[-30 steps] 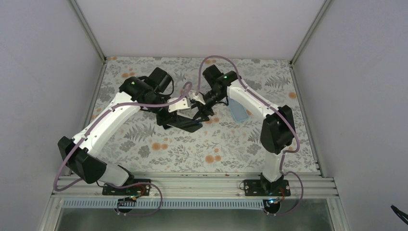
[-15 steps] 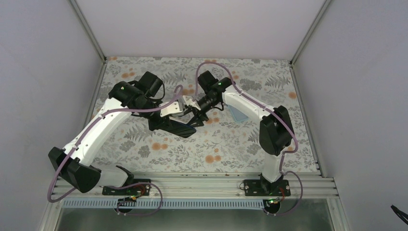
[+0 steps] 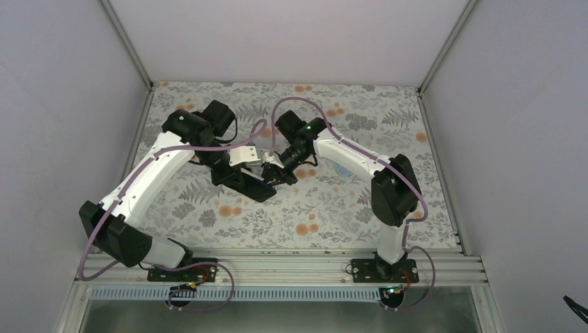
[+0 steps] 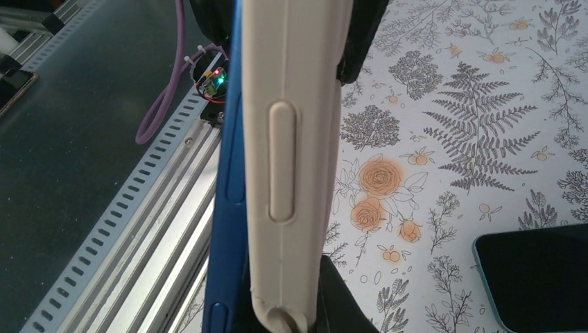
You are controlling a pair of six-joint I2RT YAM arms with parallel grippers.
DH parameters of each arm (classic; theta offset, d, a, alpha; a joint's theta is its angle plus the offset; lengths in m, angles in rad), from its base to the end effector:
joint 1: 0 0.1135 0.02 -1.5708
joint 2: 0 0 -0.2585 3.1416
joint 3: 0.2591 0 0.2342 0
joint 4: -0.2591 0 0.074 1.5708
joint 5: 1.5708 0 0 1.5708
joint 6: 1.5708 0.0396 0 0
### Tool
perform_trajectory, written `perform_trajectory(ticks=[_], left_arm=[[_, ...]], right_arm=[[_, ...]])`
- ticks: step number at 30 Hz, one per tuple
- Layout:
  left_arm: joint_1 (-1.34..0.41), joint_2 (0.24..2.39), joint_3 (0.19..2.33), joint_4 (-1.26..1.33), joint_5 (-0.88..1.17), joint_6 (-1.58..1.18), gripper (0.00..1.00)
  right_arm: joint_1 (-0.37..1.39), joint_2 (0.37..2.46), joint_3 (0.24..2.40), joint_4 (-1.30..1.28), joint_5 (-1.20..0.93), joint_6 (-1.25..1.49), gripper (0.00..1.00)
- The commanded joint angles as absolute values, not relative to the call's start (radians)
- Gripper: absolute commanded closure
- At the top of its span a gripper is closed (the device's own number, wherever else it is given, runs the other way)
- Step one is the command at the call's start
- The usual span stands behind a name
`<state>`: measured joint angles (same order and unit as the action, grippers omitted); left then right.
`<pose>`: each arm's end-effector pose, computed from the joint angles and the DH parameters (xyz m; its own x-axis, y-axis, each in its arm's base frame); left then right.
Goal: Take the phone out of the phone case
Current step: Remove the phone case from the phone.
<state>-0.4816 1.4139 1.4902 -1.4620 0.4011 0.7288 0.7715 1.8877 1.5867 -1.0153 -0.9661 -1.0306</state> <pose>0.1888 -0.1161 0.3373 -0.3234 0.8608 -0.3929 0.9458 0.2806 -0.1637 0.2345 0.2735 0.2559 0.1104 -0.5727 -0.8123 -0.8752 -0.4433 0.1936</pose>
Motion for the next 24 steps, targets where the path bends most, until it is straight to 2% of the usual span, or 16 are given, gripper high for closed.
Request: perform_trajectory(ticks=[1,5,8,10,15,19,21,24], left_arm=[[-0.383,1.456,1.576,-0.228,0.119,0.662,0.93],[-0.383,1.412,1.526,-0.23,0.137,0.694,0.7],[-0.383,1.363,1.482,-0.24,0.143,0.715,0.63],[-0.382,1.327,1.45,-0.24,0.133,0.725,0.52],[-0.376,1.25,1.387,-0.251,0.11,0.768,0.36],[-0.376,1.191,1.378,-0.256,0.071,0.792,0.07],[-0.38,1.165,1.374,-0.241,0.054,0.801,0.01],[-0.413,1.153,1.381,-0.238,-0.007,0.803,0.0]], right_arm=[[0.937,1.818,1.572,-1.285,-1.312,-1.061,0.97],[0.857,1.829,1.59,-1.285,-1.324,-1.045,0.97],[0.761,1.838,1.594,-1.285,-1.339,-1.036,0.97],[0.704,1.838,1.589,-1.286,-1.346,-1.037,0.97],[0.578,1.844,1.593,-1.285,-1.345,-1.018,0.97],[0.473,1.906,1.671,-1.269,-1.387,-0.903,0.97],[0.421,1.955,1.735,-1.202,-1.421,-0.736,0.97],[0.354,2.005,1.804,-1.035,-1.436,-0.464,0.97]])
